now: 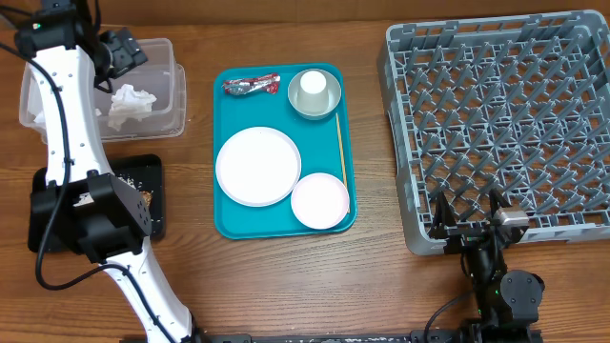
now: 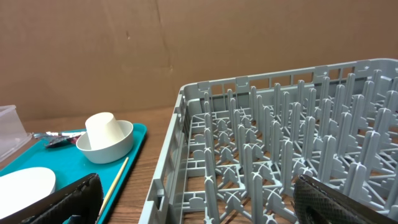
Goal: Sort waste into correct bins and load items into the dishwasher
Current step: 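Carry the tissue left and drop it into the clear bin, then move the left gripper to the red wrapper and grasp it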
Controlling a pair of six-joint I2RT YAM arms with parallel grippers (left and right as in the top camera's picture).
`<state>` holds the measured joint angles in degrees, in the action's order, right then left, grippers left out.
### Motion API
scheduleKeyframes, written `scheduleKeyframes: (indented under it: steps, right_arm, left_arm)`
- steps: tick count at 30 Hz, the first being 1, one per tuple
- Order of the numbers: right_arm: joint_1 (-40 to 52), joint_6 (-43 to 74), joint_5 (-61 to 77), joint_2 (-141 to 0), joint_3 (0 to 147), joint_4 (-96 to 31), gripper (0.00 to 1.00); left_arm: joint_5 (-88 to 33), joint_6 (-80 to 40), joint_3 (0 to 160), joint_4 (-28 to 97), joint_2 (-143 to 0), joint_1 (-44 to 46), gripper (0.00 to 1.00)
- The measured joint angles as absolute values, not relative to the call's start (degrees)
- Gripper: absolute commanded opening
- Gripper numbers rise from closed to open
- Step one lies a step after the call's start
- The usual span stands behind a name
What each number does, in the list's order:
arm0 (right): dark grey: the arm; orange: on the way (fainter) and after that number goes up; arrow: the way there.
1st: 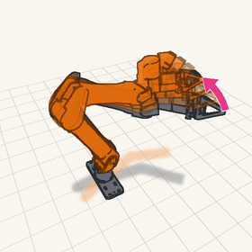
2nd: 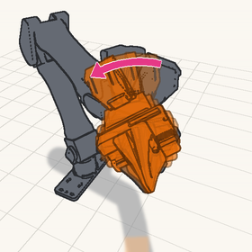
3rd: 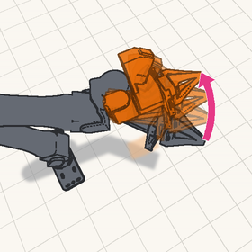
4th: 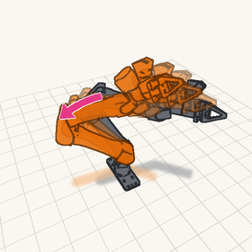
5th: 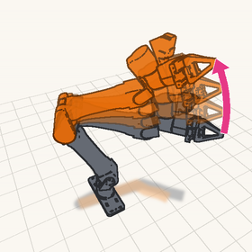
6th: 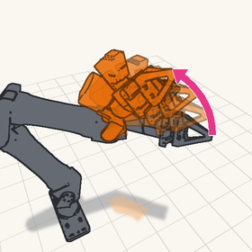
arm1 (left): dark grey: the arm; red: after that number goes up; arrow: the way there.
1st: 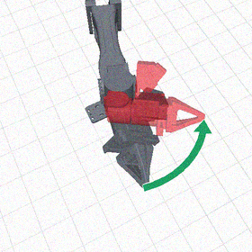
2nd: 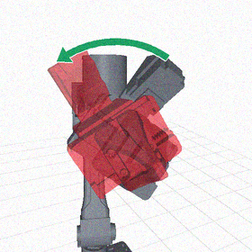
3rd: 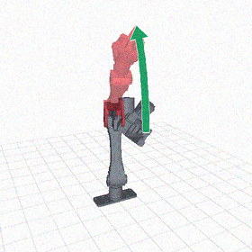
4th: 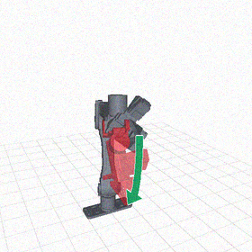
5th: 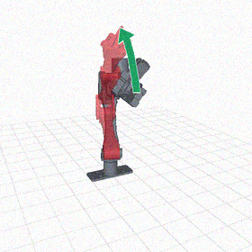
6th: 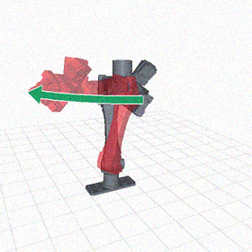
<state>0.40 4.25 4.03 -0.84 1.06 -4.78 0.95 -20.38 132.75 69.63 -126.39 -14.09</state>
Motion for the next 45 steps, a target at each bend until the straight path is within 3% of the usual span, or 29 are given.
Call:
scheduleKeyframes:
  steps: [17, 33, 45]
  right_arm:
    - [0.4, 4.2, 4.0, -0.8, 1.1, -4.8, 1.00]
    - [0.4, 4.3, 4.0, -0.8, 1.1, -4.8, 1.00]
    - [0.4, 4.3, 4.0, -0.8, 1.0, -4.8, 1.00]
  left_arm:
    - [-5.7, -10.9, 132.7, 65.1, -126.6, 4.4, 1.00]
    - [-4.3, -50.0, 132.7, 62.0, -136.1, 8.7, 1.00]
    - [-4.3, -57.8, 132.7, 59.8, -144.0, 8.7, 1.00]
